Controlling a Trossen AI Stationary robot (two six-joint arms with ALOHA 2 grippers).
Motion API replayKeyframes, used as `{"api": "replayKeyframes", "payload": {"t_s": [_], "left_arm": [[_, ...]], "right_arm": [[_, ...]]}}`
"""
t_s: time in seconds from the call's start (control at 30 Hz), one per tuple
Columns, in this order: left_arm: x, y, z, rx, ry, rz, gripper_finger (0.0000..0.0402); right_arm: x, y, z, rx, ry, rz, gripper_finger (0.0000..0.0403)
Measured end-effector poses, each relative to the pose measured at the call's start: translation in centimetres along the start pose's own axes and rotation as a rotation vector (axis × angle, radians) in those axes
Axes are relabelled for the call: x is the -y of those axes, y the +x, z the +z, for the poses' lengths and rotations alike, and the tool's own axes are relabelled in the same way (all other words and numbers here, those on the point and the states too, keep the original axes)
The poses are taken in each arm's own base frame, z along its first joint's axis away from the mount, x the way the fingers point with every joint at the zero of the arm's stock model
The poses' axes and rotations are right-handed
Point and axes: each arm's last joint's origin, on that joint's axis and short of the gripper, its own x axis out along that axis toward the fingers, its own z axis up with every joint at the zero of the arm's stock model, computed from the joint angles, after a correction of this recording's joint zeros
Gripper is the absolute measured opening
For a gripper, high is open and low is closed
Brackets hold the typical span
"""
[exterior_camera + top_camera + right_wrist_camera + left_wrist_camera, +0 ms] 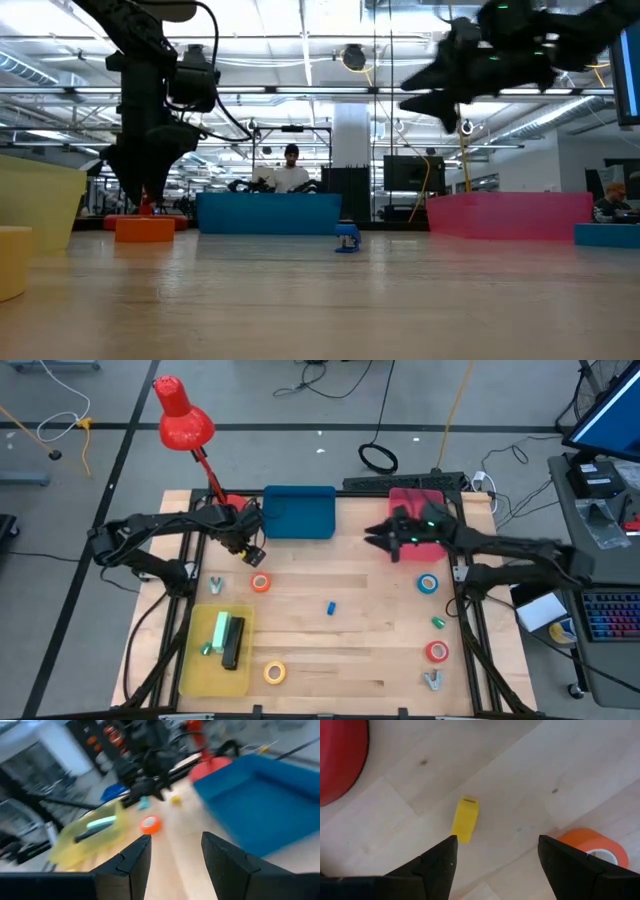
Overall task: Pick and place Stapler, Stapler remover, tape
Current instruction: Put the yellow stapler into the yellow bin
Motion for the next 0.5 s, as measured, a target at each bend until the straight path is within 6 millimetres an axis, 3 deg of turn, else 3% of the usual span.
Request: {"api": "replayKeyframes", "payload": {"t_s": [0.23, 0.5], "left_arm": [[-0.1, 0.0, 0.0, -0.009, -0.033, -0.002, 0.0276], [-0.3, 0.0, -0.4, -0.048, -0.039, 0.011, 0.0276]], "right_arm": [[-0.4, -4.7, -2.4, 0.182, 0.033, -0.109, 0.0167], [0.1, -6.4, -5.3, 0.227, 0.061, -0.137, 0.0167]]}}
